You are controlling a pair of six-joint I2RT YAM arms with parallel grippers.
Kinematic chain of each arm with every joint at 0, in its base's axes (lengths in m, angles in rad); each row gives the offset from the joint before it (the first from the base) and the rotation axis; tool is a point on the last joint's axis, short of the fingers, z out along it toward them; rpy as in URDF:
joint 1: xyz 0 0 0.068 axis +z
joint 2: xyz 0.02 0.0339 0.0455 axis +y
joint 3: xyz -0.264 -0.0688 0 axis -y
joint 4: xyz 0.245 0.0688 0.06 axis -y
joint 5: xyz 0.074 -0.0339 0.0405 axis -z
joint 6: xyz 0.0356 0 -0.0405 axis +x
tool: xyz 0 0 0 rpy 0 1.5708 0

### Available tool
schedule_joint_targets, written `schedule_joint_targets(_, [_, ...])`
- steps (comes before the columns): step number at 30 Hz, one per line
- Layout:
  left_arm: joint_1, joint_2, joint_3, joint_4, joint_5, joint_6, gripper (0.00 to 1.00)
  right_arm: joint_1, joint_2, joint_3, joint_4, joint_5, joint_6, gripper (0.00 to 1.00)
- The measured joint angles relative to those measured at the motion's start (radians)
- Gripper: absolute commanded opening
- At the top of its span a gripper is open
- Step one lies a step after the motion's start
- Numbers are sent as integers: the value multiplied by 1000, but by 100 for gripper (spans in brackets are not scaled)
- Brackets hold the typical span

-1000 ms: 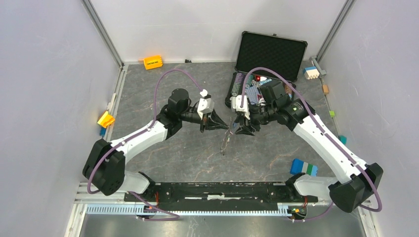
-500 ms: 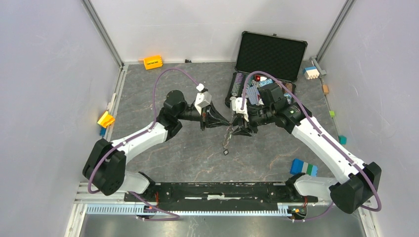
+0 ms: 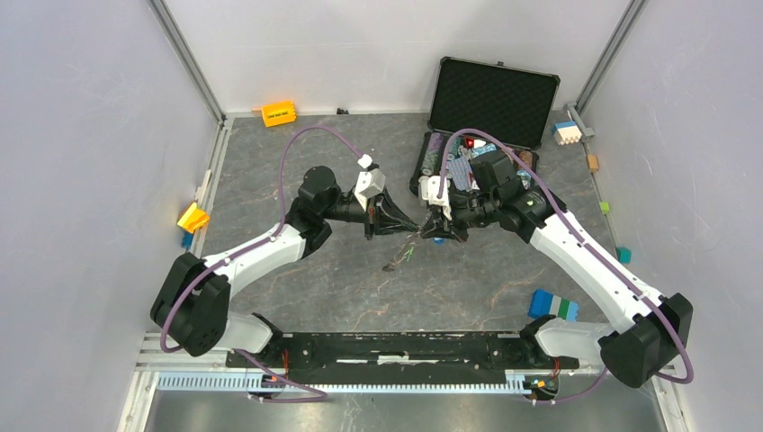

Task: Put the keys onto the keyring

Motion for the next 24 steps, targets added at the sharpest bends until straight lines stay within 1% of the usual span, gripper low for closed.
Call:
schedule_joint_targets(3, [0, 0, 0, 0, 0, 0, 2, 0, 0, 0, -2, 0, -4, 0])
schedule_joint_targets(9, [0, 0, -4, 12, 4, -4, 2, 0, 0, 0, -6, 0, -8, 3])
schedule_joint_targets(19, [0, 3, -27, 107, 4, -79, 2, 0, 17, 0, -3, -23, -6, 8])
schedule_joint_targets(24, [0, 15, -35, 151, 3, -117, 2, 0, 36, 0, -3, -31, -3, 15])
